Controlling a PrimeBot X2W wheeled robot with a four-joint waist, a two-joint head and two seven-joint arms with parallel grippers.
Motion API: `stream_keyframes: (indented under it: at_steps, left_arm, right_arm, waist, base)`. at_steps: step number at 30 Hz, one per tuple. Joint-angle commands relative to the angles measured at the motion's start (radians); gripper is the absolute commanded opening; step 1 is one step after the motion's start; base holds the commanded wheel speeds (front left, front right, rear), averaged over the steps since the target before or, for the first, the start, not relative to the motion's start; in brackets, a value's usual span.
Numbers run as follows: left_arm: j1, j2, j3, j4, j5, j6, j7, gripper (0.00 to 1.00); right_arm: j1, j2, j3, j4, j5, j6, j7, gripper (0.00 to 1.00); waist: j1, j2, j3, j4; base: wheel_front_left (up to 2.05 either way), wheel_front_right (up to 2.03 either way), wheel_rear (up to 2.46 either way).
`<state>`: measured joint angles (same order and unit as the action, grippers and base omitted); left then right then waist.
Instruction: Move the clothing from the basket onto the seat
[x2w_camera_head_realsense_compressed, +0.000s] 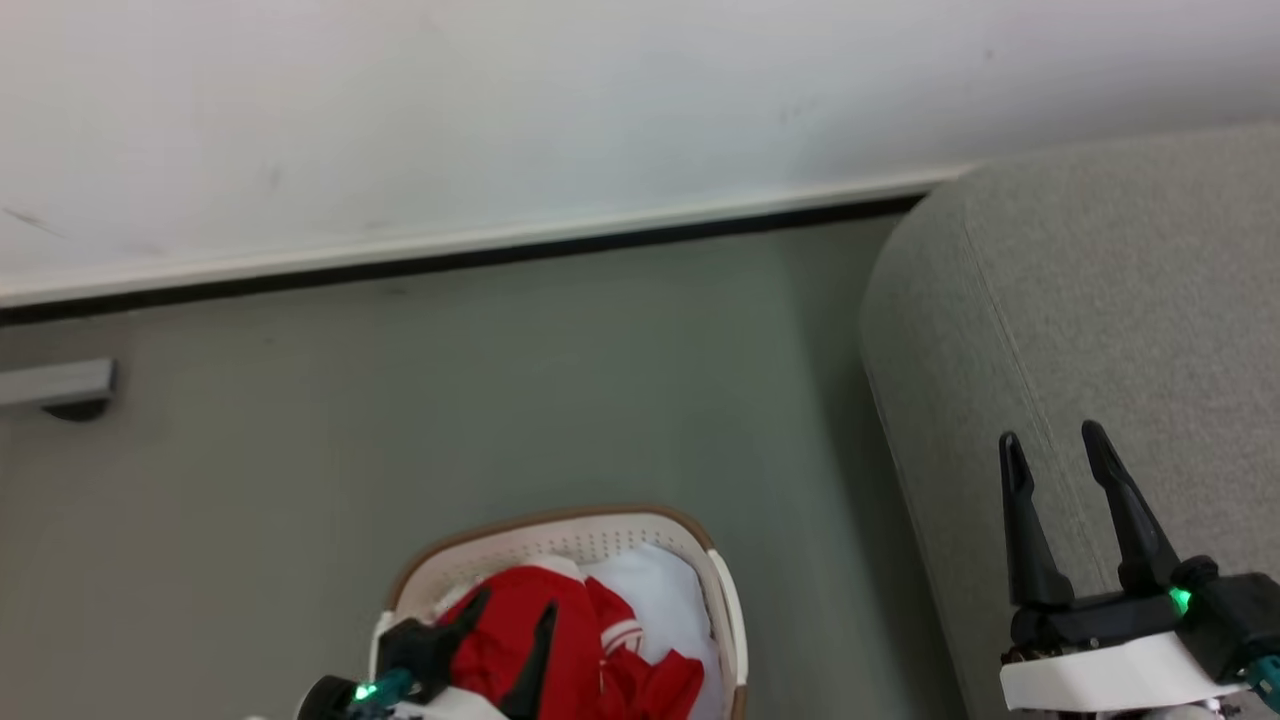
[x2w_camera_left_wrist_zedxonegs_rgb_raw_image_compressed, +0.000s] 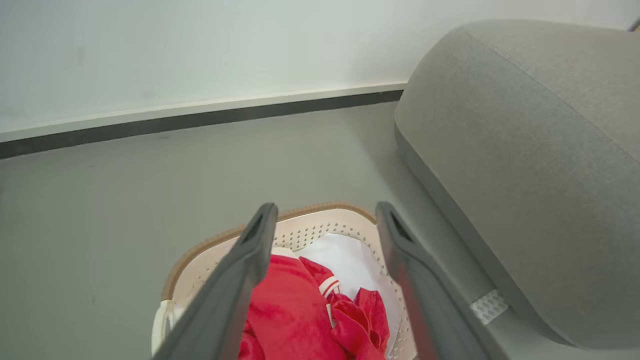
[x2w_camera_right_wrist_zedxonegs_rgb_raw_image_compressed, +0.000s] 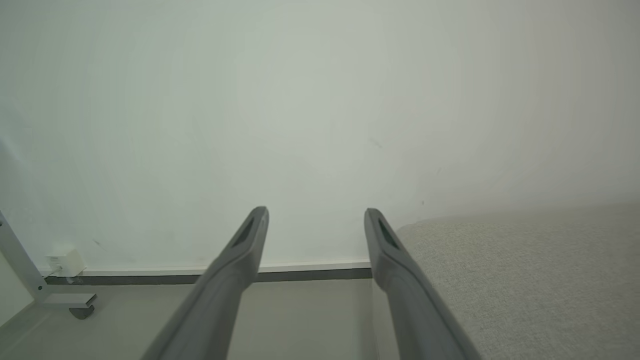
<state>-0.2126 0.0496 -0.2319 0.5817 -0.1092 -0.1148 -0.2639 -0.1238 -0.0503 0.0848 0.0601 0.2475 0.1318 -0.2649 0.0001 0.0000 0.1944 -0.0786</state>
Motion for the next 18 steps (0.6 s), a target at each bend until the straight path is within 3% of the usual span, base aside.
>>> stream_keyframes:
  at_steps: [1, 11, 18]
  left_arm:
    - [-0.035, 0.009, -0.014, 0.039, 0.023, -0.004, 0.005, 1.00]
    - [-0.267, 0.028, -0.102, 0.306, 0.077, -0.008, 0.077, 1.00]
    - [-0.407, 0.061, -0.136, 0.436, 0.120, 0.011, 0.150, 1.00]
  right_arm:
    - [-0.023, 0.000, 0.003, -0.012, 0.006, -0.002, 0.001, 1.00]
    - [-0.158, 0.000, 0.052, -0.106, 0.031, -0.002, 0.001, 1.00]
    - [-0.236, 0.000, 0.067, -0.164, 0.051, -0.002, 0.001, 1.00]
  waist:
    - [-0.0001, 0.0000, 0.076, -0.053]
    - [-0.0001, 0.0000, 0.312, -0.150]
    - [-0.0001, 0.0000, 0.469, -0.190]
  base:
    - [0.00, 0.00, 0.00]
    - [0.00, 0.00, 0.00]
    - [0.00, 0.00, 0.00]
